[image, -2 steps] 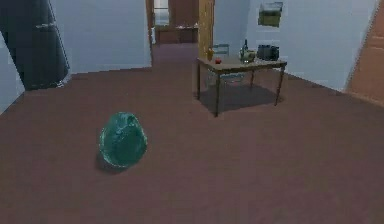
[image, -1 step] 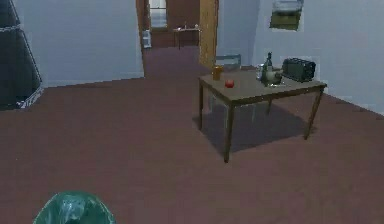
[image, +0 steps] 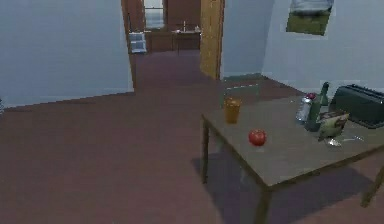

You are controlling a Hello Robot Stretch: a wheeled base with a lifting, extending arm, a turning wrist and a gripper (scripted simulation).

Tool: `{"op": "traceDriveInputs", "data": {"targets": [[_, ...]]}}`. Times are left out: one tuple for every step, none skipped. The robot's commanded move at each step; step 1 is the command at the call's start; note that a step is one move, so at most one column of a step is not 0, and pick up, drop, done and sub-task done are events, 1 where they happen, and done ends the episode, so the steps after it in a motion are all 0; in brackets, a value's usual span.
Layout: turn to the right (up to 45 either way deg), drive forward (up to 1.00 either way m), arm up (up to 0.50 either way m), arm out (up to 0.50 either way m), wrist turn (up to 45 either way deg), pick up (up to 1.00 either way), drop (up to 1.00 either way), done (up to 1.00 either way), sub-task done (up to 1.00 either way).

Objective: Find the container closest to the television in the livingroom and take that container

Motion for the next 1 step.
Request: {"op": "traceDriveInputs", "data": {"targets": [[-15.0,0.00,0.00,0.00,0.0,0.00,0.00,0.00,0.00]]}}
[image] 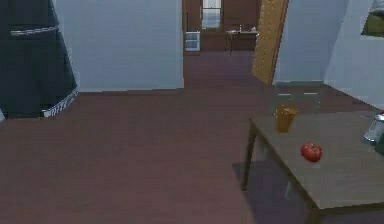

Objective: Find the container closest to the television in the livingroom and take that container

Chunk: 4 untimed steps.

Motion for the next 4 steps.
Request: {"op": "traceDriveInputs", "data": {"targets": [[0.0,1.00,0.00,0.00,0.0,0.00,0.00,0.00,0.00],[-3.0,0.00,0.00,0.00,0.0,0.00,0.00,0.00,0.00],[0.0,0.45,0.00,0.00,0.0,0.00,0.00,0.00,0.00],[12.0,0.00,0.00,0.00,0.0,0.00,0.00,0.00,0.00]]}}
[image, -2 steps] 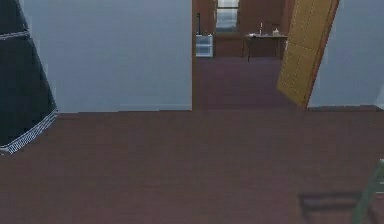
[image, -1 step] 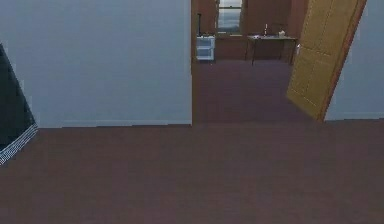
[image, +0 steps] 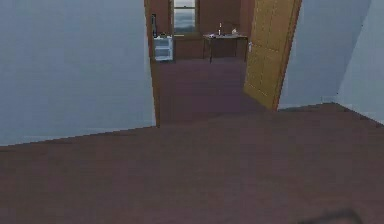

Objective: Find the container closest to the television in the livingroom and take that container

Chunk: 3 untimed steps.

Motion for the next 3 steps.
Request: {"op": "traceDriveInputs", "data": {"targets": [[0.0,1.00,0.00,0.00,0.0,0.00,0.00,0.00,0.00],[3.0,0.00,0.00,0.00,0.0,0.00,0.00,0.00,0.00],[0.0,1.00,0.00,0.00,0.0,0.00,0.00,0.00,0.00]]}}
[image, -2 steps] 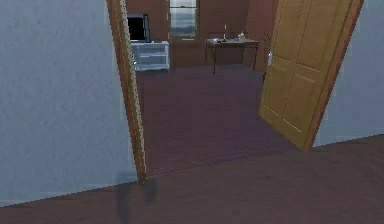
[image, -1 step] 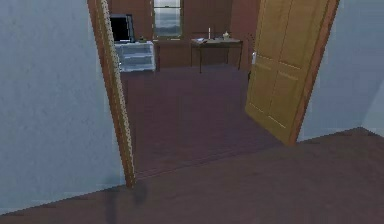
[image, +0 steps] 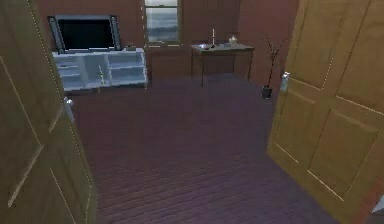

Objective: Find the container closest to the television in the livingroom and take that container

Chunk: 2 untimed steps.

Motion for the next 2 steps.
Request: {"op": "traceDriveInputs", "data": {"targets": [[-3.0,0.00,0.00,0.00,0.0,0.00,0.00,0.00,0.00],[0.0,0.25,0.00,0.00,0.0,0.00,0.00,0.00,0.00]]}}
